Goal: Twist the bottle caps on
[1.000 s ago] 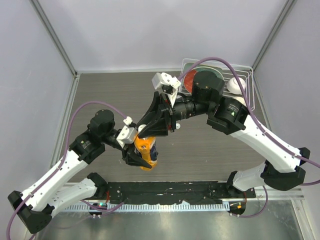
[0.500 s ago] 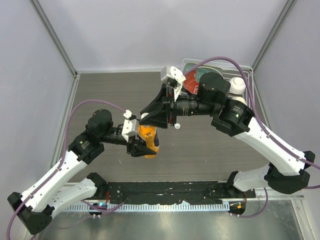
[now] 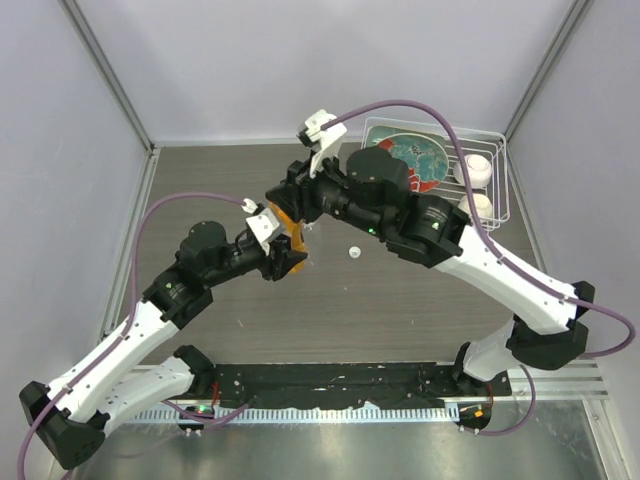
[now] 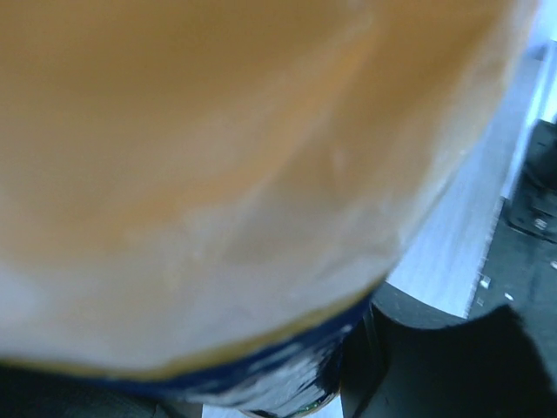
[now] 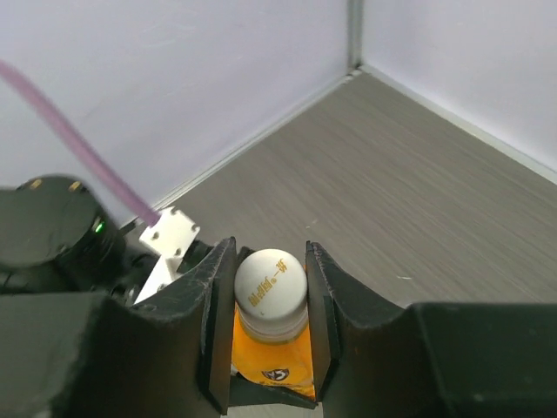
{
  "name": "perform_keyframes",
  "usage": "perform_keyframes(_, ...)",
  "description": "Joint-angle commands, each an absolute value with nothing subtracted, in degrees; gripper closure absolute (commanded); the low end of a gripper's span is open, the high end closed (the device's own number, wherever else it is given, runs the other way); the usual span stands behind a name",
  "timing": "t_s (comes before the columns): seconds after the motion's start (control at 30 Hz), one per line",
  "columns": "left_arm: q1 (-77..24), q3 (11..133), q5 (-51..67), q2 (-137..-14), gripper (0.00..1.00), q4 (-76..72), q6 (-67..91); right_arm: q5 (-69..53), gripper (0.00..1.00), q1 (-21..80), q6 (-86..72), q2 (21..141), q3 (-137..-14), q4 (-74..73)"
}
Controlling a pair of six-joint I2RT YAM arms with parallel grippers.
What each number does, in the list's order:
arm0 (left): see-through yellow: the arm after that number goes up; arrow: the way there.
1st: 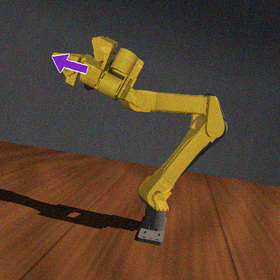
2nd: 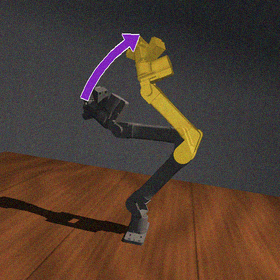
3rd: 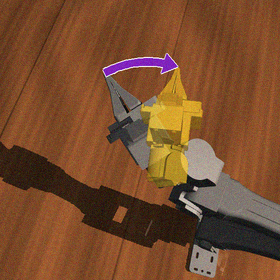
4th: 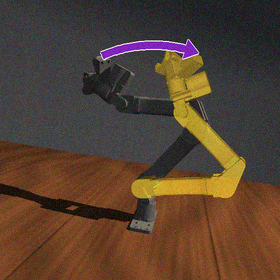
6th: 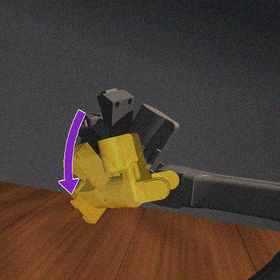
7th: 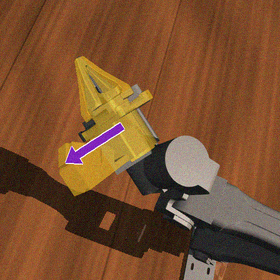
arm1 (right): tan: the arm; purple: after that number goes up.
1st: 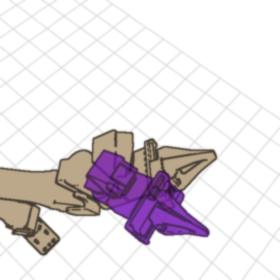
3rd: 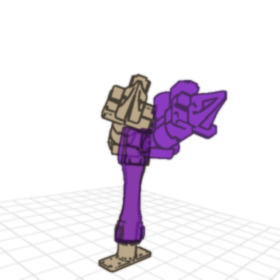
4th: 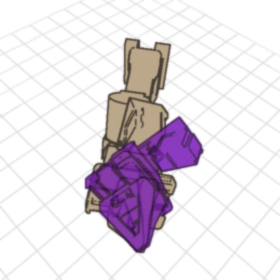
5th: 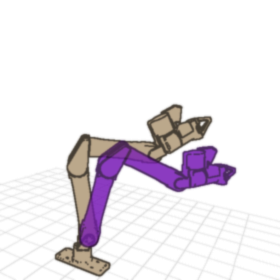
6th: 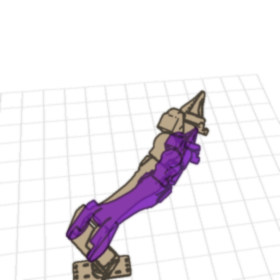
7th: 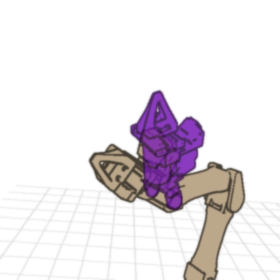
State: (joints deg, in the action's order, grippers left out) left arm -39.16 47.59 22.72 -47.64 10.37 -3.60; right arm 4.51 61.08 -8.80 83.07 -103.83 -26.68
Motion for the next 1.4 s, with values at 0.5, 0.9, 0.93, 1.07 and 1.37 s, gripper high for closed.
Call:
perform_keyframes(0.5,-39.99,44.12,10.80,-43.42,1.00,-3.34,-6.68,21.30,0.40,69.52,-9.58,93.62,-121.65,-32.79)
perform_keyframes(0.9,-39.90,46.66,43.44,-44.12,1.00,3.85,-1.93,-11.75,0.32,61.53,-7.04,75.33,-108.55,-30.77)
perform_keyframes(0.93,-39.90,47.10,46.55,-44.38,1.00,5.09,-2.02,-13.87,0.33,61.44,-6.51,74.71,-106.89,-30.33)
perform_keyframes(1.07,-39.90,48.69,60.01,-45.17,1.00,8.78,-2.55,-23.01,0.34,61.52,-4.48,73.13,-103.28,-28.83)
perform_keyframes(1.37,-39.90,50.89,68.99,-46.76,1.00,13.27,-3.96,-31.64,0.36,61.52,-4.66,71.54,-99.23,-23.47)
